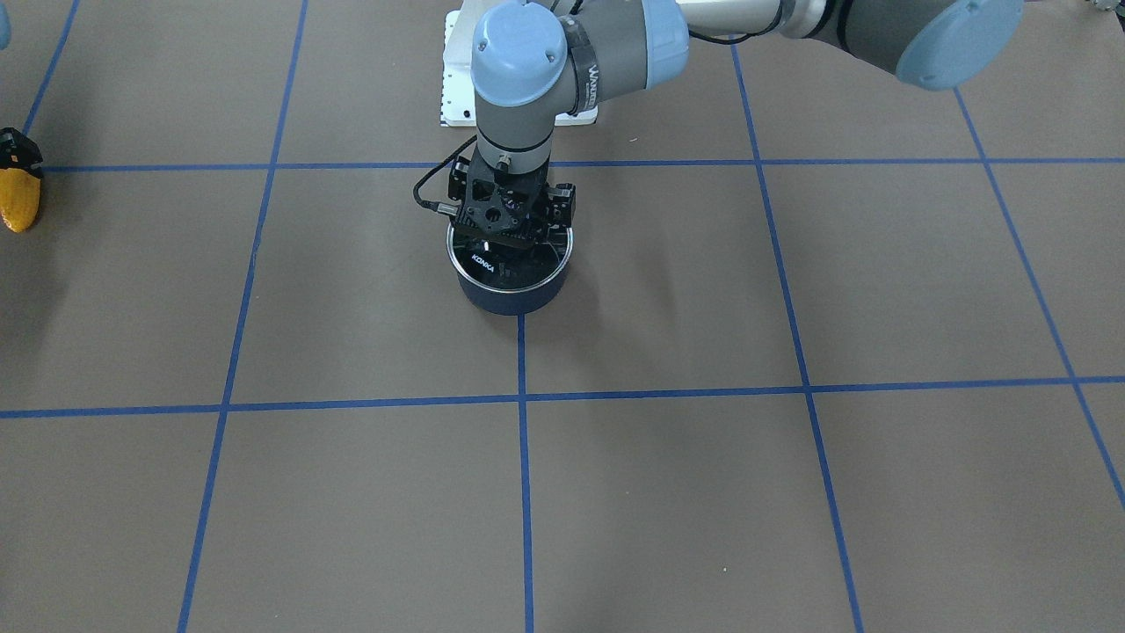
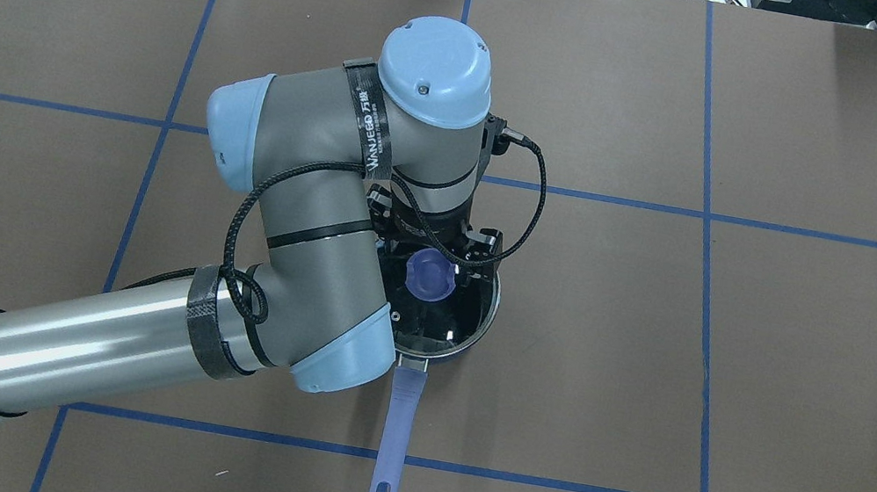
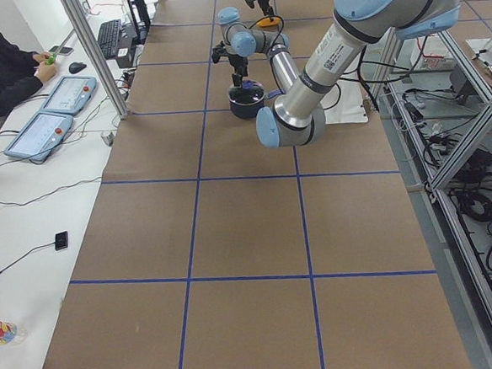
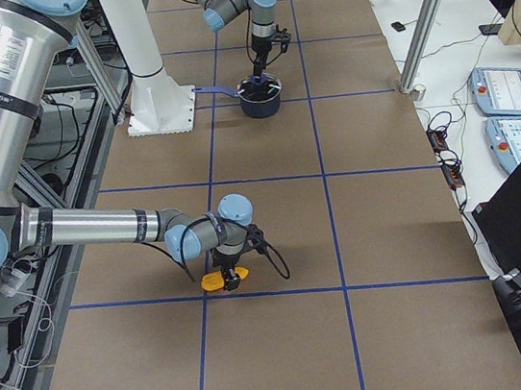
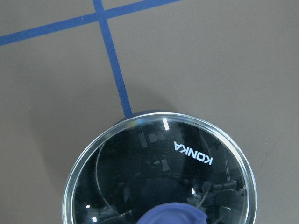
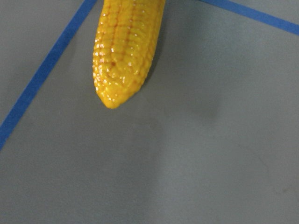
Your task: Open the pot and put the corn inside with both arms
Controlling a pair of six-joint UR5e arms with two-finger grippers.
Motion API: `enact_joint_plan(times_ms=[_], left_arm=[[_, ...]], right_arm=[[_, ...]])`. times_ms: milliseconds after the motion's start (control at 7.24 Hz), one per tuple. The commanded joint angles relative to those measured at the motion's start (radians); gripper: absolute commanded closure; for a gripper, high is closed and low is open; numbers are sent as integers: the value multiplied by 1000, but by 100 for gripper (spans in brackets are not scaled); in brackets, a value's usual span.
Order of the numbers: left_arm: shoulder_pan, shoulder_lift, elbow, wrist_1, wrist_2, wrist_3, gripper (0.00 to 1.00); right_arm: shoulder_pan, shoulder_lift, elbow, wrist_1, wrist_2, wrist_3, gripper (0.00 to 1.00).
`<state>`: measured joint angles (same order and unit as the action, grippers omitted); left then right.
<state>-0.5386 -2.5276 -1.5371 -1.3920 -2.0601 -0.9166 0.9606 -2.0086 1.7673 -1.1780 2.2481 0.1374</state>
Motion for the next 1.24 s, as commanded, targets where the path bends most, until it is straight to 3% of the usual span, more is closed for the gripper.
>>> enact_joint_plan(times_ms=[0,276,691,1106], left_arm=[[0,4,0,-1,-2,1,2],[0,4,-1,-1,-2,1,2],[0,4,0,-1,1,1,2],[14,4,2,-2,0,1,5]], right_arm=[[-26,7,-11,0,-13,1,21],[-37,7,-12,0,-19,-2,25],[-49,10,-3,0,-21,-13,61],[-54,27,3,-5,-18,-13,67]])
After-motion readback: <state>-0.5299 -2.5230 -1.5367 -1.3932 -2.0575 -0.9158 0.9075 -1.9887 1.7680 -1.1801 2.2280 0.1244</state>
